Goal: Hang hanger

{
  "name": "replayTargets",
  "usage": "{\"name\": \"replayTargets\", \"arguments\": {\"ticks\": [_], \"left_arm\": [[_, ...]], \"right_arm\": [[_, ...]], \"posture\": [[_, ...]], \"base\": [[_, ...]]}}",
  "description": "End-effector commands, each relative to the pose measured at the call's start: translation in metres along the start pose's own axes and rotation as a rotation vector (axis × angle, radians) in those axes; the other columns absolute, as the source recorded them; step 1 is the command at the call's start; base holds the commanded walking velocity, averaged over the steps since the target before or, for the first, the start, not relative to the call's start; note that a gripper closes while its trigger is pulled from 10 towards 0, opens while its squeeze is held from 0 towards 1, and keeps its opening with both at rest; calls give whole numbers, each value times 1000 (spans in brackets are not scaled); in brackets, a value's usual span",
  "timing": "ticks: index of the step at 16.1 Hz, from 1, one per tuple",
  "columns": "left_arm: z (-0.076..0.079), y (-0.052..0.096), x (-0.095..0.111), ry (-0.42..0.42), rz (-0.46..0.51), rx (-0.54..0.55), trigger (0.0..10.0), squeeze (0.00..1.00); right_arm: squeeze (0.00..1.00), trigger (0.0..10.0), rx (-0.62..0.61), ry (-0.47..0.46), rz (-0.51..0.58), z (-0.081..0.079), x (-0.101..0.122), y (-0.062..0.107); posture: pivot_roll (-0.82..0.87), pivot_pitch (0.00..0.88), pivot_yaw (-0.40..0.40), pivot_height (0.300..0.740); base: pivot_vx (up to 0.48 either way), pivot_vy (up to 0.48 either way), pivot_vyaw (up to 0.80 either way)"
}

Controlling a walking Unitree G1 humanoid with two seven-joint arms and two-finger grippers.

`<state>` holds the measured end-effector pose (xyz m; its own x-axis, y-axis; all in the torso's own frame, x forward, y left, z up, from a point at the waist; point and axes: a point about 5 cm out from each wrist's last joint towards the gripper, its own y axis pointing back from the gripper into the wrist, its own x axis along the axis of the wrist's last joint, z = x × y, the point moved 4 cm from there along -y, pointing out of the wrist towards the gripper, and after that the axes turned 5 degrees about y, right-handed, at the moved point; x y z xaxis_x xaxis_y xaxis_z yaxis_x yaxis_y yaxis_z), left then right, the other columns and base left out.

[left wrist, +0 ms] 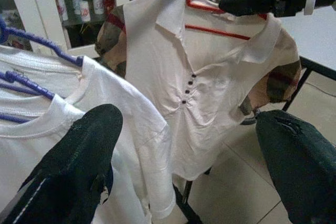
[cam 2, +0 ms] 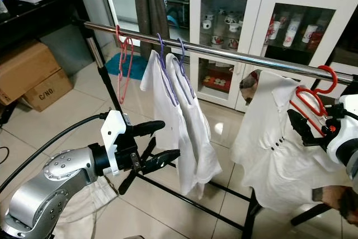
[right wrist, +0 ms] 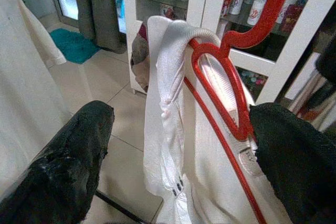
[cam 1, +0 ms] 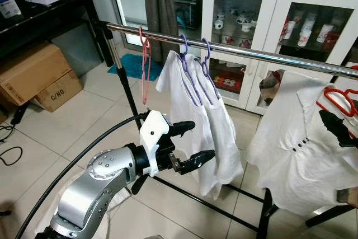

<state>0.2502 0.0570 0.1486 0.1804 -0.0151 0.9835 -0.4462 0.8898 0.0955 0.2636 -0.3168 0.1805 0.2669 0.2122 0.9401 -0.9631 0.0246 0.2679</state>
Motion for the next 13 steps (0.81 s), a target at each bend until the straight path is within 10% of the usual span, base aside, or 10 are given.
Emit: {"name": "replayTargets", "arguments": {"ticks": [1, 13], "left_arm": [[1, 1, 3, -8, 1, -10, 10000, 0], [1, 1, 3, -8, 1, -10, 10000, 0]], "right_arm": [[0, 10000, 10, 7, 2, -3, 2, -1], [0, 10000, 10, 7, 2, -3, 2, -1]], "posture": [[48, 15, 88, 740], [48, 15, 88, 740]], "base": [[0, 0, 0], [0, 0, 0]]}}
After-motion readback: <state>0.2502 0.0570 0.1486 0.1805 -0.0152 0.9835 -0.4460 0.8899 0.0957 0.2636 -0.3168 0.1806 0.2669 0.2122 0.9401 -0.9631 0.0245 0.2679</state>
